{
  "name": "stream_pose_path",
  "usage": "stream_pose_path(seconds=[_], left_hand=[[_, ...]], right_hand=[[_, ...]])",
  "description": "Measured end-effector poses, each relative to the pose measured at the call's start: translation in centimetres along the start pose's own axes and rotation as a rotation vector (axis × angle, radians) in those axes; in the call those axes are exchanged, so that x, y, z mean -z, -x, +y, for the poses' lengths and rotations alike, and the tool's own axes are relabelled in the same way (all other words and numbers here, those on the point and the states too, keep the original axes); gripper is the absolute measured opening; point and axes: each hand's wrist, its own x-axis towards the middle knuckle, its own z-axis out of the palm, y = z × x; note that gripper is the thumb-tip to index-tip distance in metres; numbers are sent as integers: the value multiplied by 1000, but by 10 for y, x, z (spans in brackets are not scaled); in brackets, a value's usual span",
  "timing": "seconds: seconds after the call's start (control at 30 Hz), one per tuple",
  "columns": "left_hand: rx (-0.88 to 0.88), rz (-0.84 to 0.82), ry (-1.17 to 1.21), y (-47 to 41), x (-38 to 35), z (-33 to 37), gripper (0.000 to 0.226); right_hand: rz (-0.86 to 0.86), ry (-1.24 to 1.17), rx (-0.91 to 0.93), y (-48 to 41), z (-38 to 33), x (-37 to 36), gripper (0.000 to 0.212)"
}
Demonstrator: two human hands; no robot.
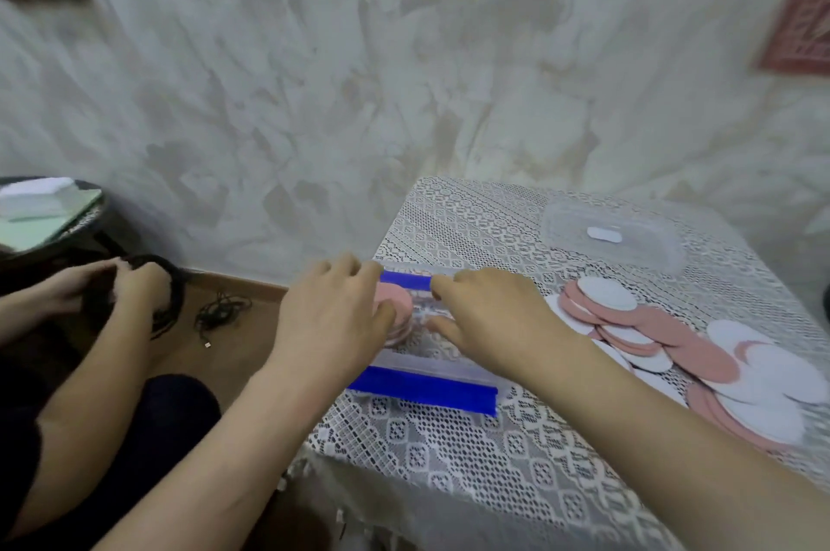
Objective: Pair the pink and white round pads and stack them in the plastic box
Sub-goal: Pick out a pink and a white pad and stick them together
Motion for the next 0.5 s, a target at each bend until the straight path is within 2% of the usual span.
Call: stream_pose_path(seconds=[0.23,0.5], left_hand=[[-147,16,33,-12,-4,53,43],[-277,45,132,-13,-13,145,44]], right_hand=[[73,16,-102,44,35,24,38],[27,29,-321,111,93,28,36]])
